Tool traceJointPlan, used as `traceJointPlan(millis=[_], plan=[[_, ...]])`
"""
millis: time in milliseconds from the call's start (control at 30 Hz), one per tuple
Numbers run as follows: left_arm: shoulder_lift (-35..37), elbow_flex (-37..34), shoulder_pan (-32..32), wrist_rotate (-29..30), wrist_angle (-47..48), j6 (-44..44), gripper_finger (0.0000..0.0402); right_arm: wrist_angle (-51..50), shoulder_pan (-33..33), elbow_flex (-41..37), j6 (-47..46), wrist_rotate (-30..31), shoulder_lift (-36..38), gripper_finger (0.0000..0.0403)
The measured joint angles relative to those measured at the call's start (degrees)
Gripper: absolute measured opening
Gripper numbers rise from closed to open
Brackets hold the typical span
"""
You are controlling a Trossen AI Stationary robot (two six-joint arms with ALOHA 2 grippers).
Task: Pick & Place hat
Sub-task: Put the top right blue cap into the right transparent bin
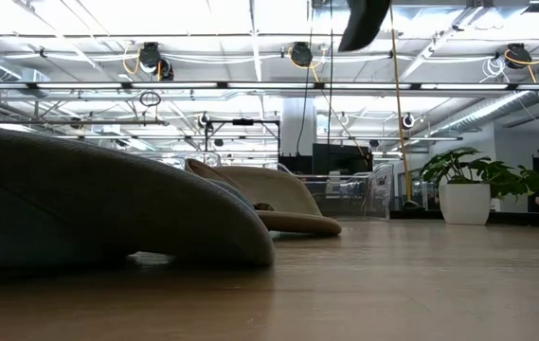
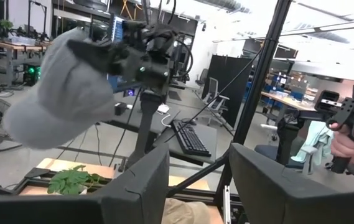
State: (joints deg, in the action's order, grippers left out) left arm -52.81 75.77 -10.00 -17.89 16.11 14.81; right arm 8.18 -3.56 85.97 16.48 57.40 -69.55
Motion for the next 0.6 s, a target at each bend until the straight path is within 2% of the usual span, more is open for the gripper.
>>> traceJointPlan(millis=[333,600], plan=[[0.0,0.0,0.0,0.0,0.1,-3.1,0.0157,-7.0,-9.2,0.0,8.1,0.6,-5.7,0.0005],[-0.1,0.0,0.0,1.9,0.1,-4.3,0.0167,-22.4,-16.3,-0.1,5.1,-8.9,-7.4,0.0005]])
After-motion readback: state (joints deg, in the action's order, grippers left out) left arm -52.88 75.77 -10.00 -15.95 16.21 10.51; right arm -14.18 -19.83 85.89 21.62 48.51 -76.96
